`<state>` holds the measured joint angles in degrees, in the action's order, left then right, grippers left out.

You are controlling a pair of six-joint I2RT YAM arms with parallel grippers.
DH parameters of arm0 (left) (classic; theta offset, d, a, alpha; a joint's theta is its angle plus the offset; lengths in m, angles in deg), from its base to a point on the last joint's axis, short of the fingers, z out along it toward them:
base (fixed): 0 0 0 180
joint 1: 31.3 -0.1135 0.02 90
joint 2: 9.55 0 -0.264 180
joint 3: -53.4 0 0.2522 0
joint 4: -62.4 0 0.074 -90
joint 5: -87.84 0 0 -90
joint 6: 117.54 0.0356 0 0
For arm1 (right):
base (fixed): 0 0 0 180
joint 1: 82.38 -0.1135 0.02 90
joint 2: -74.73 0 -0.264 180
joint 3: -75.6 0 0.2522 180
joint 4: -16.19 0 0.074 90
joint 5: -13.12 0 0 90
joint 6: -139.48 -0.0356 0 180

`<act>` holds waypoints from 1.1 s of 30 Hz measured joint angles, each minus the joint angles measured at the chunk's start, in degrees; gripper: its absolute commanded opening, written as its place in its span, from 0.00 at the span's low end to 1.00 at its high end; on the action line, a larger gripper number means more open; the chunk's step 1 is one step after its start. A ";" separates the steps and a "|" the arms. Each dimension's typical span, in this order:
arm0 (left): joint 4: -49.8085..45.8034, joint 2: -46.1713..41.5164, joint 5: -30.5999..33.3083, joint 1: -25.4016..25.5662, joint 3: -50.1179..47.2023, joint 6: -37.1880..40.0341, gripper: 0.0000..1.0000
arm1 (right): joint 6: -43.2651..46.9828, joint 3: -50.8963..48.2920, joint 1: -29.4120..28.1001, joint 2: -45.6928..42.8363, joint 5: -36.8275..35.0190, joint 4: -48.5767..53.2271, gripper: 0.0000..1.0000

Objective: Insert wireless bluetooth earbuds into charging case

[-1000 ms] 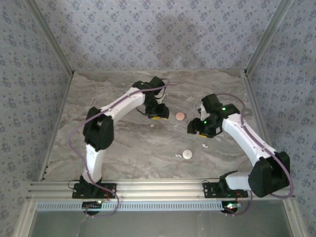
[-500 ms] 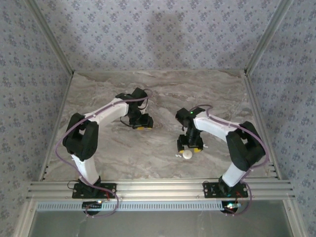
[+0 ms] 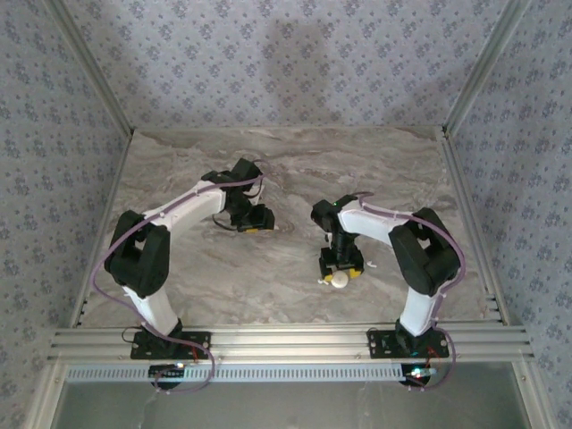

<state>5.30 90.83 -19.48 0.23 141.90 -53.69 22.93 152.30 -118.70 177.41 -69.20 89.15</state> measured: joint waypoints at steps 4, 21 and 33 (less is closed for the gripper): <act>0.09 0.00 -0.02 0.00 -0.09 0.02 0.46 | -0.04 -0.59 0.00 0.09 0.20 -0.31 0.59; 4.13 -3.78 -0.22 -0.04 -1.20 1.09 0.44 | -1.38 -2.93 0.48 -4.55 0.04 -1.18 0.48; 29.81 -23.06 -3.34 -0.02 -13.20 16.13 0.46 | -4.48 0.17 2.12 -27.12 -0.48 -25.53 0.47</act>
<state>35.12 67.77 -22.83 0.21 128.70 -37.56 18.45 152.48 -116.58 150.28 -69.68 63.62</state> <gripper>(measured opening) 0.461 0.482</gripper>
